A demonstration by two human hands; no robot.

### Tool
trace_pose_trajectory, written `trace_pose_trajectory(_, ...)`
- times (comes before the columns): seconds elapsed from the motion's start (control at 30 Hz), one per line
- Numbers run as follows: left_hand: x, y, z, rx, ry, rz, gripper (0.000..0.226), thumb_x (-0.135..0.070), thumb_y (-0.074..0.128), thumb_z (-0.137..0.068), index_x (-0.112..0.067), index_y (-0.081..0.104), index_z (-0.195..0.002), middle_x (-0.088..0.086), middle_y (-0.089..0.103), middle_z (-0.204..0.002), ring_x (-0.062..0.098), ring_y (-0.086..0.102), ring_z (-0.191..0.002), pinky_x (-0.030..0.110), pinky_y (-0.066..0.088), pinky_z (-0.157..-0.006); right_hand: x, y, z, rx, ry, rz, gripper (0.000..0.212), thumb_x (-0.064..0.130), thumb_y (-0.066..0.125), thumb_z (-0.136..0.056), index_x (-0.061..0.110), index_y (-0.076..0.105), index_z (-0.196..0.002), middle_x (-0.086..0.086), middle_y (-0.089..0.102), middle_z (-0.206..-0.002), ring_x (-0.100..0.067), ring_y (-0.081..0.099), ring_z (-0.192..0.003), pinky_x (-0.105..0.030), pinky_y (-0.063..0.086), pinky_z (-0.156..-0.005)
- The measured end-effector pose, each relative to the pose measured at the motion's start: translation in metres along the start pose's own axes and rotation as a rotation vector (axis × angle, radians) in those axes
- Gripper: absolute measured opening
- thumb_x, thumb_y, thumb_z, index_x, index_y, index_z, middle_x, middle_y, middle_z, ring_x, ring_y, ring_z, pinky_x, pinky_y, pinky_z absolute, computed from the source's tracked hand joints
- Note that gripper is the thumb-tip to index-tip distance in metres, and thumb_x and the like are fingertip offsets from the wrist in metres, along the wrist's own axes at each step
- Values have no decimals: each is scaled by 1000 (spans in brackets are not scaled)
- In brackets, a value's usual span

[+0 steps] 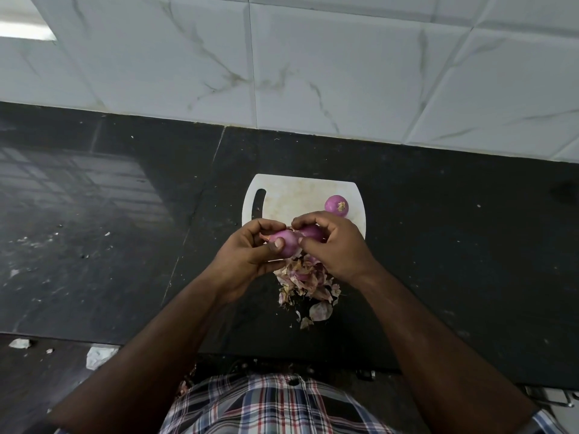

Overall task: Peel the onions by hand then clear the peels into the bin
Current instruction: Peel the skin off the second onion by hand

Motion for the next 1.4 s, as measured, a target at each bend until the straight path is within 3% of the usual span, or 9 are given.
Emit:
trace_pose_trajectory(0.2, 1, 4, -2, 49, 1, 168, 31, 2, 63, -81, -6, 62, -110, 17, 68, -115, 31, 71, -96, 40, 62, -85, -2, -9, -3, -88, 48, -60, 29, 0, 71, -77, 23, 74, -95, 9, 74, -94, -5, 70, -93, -29, 59, -85)
trace_pose_trajectory(0.43, 23, 6, -1, 32, -102, 355, 29, -1, 57, -85, -13, 73, -105, 17, 73, -113, 33, 74, -89, 43, 63, -81, -6, -5, -4, -139, 119, -34, 26, -4, 71, -76, 19, 72, -88, 13, 70, -85, 0, 66, -84, -9, 51, -69)
trace_pose_trajectory(0.63, 32, 5, -1, -30, -157, 457, 27, -8, 57, -86, -13, 77, -102, 16, 74, -111, 36, 72, -90, 39, 64, -76, -32, 5, -9, -107, 363, -418, 24, -9, 73, -77, 15, 70, -82, -1, 74, -88, -21, 70, -88, -43, 61, -78)
trace_pose_trajectory(0.73, 33, 3, 0, -38, -170, 527, 27, -9, 53, -91, -12, 76, -105, 19, 73, -108, 34, 73, -86, 35, 63, -68, -35, 15, -5, -76, 474, -691, 27, -19, 67, -77, 8, 66, -82, -9, 72, -88, -23, 67, -81, -37, 59, -68)
trace_pose_trajectory(0.83, 30, 2, -2, -29, -175, 571, 31, -12, 40, -104, -12, 69, -116, 20, 73, -103, 27, 75, -78, 30, 62, -62, -39, 21, -2, -48, 530, -845, 26, -19, 65, -79, 6, 63, -85, -12, 71, -90, -22, 67, -79, -39, 56, -73)
trace_pose_trajectory(0.9, 28, -3, -4, -46, -180, 568, 34, -15, 35, -107, -12, 66, -120, 20, 72, -102, 25, 74, -76, 29, 62, -61, -43, 15, -1, -42, 509, -749, 23, -16, 67, -81, 6, 65, -88, -11, 72, -94, -23, 69, -84, -41, 58, -78)
trace_pose_trajectory(1.03, 27, -7, -4, -36, -197, 536, 34, -27, 48, -100, -10, 67, -122, 20, 72, -105, 24, 74, -80, 28, 62, -65, -42, 1, 5, 83, 358, -80, 17, 8, 79, -82, 15, 72, -96, 0, 74, -97, -17, 71, -96, -34, 60, -84)
trace_pose_trajectory(1.17, 23, -8, -6, -11, -156, 442, 34, -18, 58, -90, -10, 66, -123, 18, 73, -101, 24, 75, -81, 26, 62, -65, -23, 7, 10, 235, 264, 303, 26, 36, 72, -89, 22, 74, -111, 9, 73, -111, -9, 65, -102, -31, 52, -89)
trace_pose_trajectory(1.4, 12, -8, -7, -11, -116, 281, 31, -23, 61, -89, -19, 70, -119, 13, 73, -102, 22, 72, -77, 26, 56, -56, -8, 10, 1, 226, 226, 363, 33, 1, 56, -92, 20, 75, -112, 5, 73, -115, -12, 66, -106, -32, 54, -94)
Point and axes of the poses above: each hand's wrist, its own z-axis away from the middle knuckle, its own y-axis out of the palm, x = y × z, the point moved 9 cm from there along -z, towards the middle knuckle
